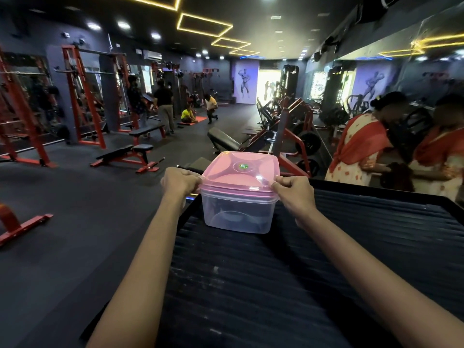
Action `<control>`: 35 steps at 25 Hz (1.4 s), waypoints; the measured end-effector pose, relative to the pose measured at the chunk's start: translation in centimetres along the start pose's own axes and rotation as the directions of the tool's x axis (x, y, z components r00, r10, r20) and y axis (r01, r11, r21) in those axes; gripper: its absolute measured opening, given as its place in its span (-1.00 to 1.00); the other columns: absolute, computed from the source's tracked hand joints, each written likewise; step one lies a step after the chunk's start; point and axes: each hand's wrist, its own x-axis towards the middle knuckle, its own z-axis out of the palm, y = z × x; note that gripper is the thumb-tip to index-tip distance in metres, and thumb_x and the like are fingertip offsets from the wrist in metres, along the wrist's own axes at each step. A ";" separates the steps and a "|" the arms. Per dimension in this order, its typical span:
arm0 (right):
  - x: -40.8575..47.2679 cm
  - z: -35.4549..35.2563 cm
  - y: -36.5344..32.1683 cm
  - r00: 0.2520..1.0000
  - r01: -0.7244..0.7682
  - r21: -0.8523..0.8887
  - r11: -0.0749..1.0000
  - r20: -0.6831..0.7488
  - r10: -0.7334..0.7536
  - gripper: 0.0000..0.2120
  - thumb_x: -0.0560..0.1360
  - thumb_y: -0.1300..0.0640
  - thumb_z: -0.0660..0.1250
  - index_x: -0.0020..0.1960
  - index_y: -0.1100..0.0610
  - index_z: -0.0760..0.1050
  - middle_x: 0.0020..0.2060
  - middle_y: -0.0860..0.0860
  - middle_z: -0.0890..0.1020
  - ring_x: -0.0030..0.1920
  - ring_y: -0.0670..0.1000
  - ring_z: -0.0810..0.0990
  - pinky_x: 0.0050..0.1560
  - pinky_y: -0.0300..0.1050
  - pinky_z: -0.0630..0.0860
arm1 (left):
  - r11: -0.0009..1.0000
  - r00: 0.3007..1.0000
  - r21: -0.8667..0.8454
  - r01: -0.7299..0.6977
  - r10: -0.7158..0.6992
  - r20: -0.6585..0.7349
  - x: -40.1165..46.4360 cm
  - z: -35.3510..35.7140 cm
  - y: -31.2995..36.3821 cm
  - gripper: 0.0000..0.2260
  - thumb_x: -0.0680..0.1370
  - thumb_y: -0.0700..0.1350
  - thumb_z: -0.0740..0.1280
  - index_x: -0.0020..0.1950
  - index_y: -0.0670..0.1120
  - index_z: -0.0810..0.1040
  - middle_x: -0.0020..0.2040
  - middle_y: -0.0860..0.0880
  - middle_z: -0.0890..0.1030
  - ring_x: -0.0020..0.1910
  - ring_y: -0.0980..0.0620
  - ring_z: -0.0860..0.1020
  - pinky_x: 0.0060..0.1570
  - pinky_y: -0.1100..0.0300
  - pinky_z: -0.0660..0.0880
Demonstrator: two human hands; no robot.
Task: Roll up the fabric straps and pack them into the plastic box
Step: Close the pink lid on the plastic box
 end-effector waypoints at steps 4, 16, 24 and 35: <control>0.6 0.5 0.2 0.995 -0.099 0.104 0.990 0.028 0.097 -0.88 0.42 0.23 0.46 -0.17 0.30 0.64 -0.12 -0.02 0.69 0.08 0.01 0.63 0.13 0.13 0.57 | 0.999 0.996 -0.033 0.040 -0.038 0.075 0.9 -0.2 -0.2 -0.93 0.35 -0.40 0.43 -0.20 -0.29 0.66 -0.47 -0.09 0.60 -0.49 0.03 0.53 -0.33 0.22 0.60; -2.0 -1.0 -1.5 0.874 -0.483 0.467 0.741 0.306 0.376 -0.77 0.48 0.22 0.42 -0.14 0.40 0.49 -0.33 0.15 0.45 -0.42 0.02 0.50 -0.37 0.01 0.65 | 0.892 0.959 -0.371 0.256 -0.187 0.213 -1.5 -0.3 -0.8 -0.90 0.49 -0.30 0.40 -0.17 -0.33 0.53 -0.39 -0.14 0.55 -0.63 0.12 0.52 -0.52 0.25 0.57; -1.4 -1.6 -2.4 0.830 -0.541 0.396 0.742 0.391 0.397 -0.84 0.54 0.30 0.32 -0.16 0.37 0.43 -0.42 0.11 0.39 -0.42 0.06 0.47 -0.21 0.19 0.62 | 0.902 0.971 -0.367 0.226 -0.179 0.158 -2.1 0.0 -0.5 -0.80 0.49 -0.38 0.36 -0.32 -0.30 0.45 -0.33 -0.21 0.52 -0.66 0.08 0.51 -0.51 0.25 0.57; -1.9 -1.3 -3.2 0.841 -0.529 0.384 0.757 0.358 0.406 -0.90 0.58 0.33 0.22 -0.04 0.36 0.48 -0.39 0.09 0.43 -0.45 0.00 0.49 -0.03 0.11 0.64 | 0.883 0.965 -0.395 0.253 -0.200 0.171 -3.1 -0.2 0.1 -0.79 0.51 -0.39 0.33 -0.31 -0.29 0.42 -0.32 -0.20 0.49 -0.68 0.07 0.50 -0.51 0.20 0.56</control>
